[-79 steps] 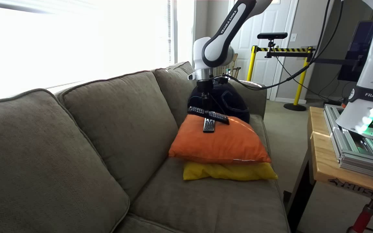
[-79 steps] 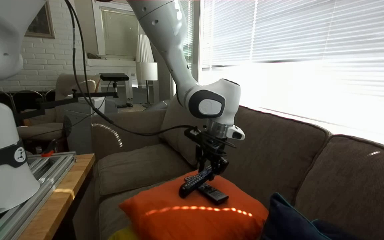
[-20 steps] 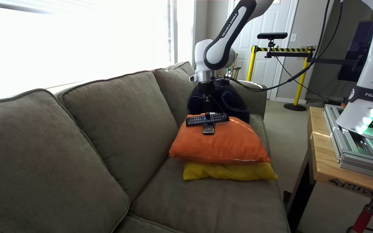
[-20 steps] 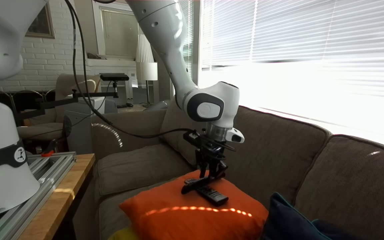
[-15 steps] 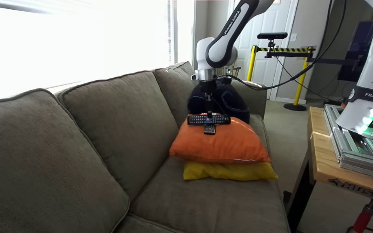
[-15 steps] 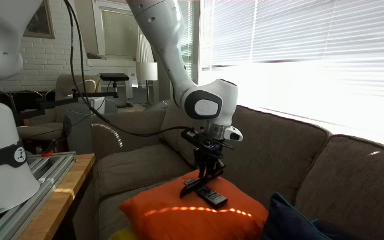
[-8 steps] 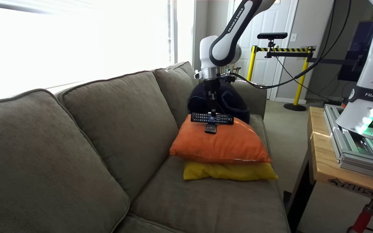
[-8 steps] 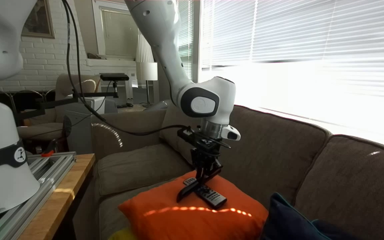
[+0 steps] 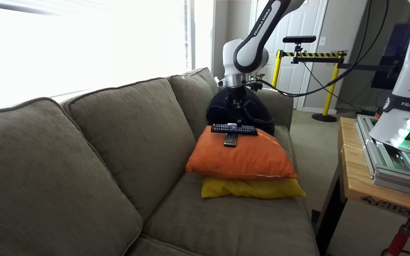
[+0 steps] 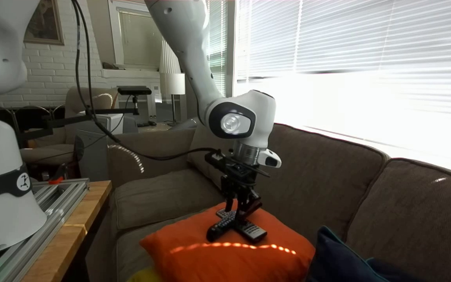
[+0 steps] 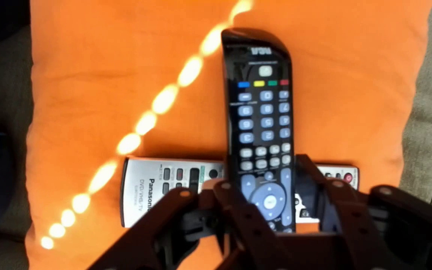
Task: Rotate the remote control on top to the left.
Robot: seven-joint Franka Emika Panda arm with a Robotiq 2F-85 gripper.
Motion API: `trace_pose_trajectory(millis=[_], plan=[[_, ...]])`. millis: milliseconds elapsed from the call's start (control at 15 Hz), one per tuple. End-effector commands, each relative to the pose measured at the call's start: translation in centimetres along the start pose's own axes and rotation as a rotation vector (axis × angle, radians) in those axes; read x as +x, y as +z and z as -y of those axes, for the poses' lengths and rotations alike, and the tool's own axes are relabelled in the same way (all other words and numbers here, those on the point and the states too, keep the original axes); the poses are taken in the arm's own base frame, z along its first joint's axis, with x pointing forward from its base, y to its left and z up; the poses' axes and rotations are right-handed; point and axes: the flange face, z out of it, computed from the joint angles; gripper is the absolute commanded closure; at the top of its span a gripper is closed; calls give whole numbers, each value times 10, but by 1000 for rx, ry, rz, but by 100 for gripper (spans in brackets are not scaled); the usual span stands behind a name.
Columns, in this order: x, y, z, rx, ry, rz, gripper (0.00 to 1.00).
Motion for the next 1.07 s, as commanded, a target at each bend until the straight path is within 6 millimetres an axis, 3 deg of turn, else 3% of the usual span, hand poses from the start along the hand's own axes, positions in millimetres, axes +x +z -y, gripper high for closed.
trace_pose_trajectory(millis=[0, 267, 467, 1000], plan=[[-9, -5, 1, -15, 4, 10, 26], [-8, -14, 5, 22, 33, -7, 2], [-6, -37, 13, 46, 71, -46, 0], [-10, -123, 37, -19, 80, -179, 0]])
